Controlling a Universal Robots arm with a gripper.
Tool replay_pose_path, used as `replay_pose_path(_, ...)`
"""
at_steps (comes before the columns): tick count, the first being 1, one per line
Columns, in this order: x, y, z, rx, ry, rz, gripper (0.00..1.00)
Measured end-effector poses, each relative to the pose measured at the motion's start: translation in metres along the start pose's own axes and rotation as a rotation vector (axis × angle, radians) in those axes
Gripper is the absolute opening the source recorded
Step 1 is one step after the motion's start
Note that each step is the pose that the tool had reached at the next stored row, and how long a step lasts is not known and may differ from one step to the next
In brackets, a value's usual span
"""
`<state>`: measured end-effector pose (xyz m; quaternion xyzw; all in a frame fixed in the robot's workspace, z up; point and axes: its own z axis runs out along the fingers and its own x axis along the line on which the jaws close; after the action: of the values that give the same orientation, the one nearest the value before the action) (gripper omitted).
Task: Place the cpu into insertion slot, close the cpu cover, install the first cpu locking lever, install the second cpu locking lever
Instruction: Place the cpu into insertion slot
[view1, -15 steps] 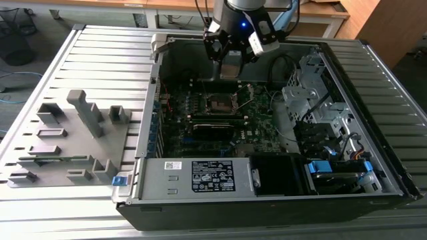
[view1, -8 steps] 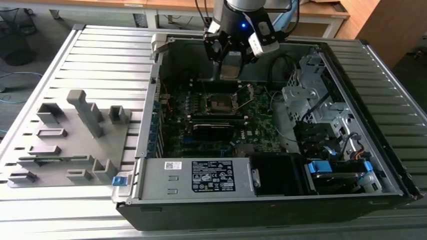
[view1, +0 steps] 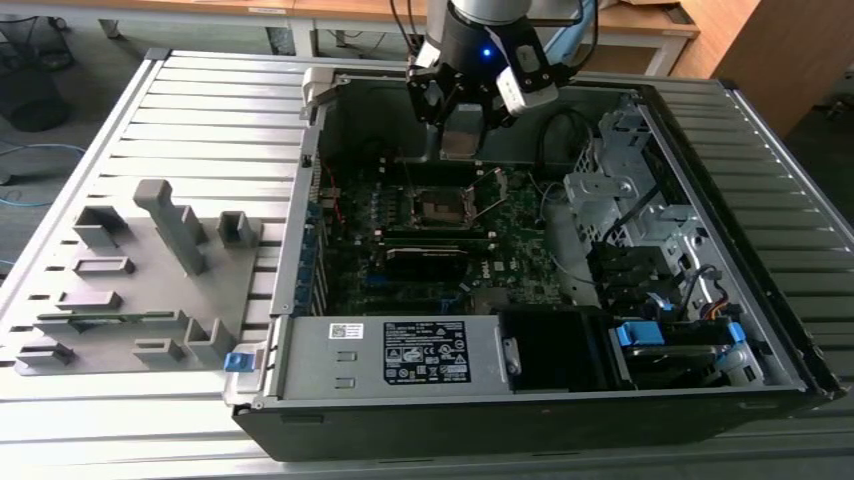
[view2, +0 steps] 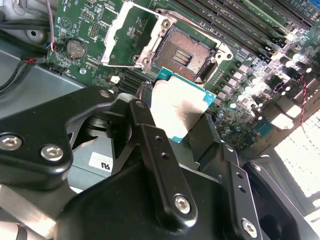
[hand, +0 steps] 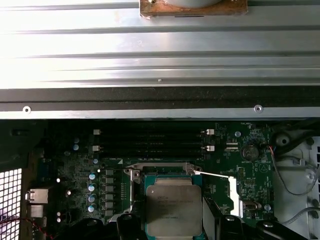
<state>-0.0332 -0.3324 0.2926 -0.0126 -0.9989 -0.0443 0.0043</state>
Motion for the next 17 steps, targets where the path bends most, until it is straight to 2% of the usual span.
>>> replay_pose_path(9, 0.0, -0.0001, 0.0013, -0.0001, 0.0, 0.0, 0.54)
replay_pose_path(17, 0.0, -0.0009, 0.0066, 0.0001, -0.0003, 0.0, 0.54)
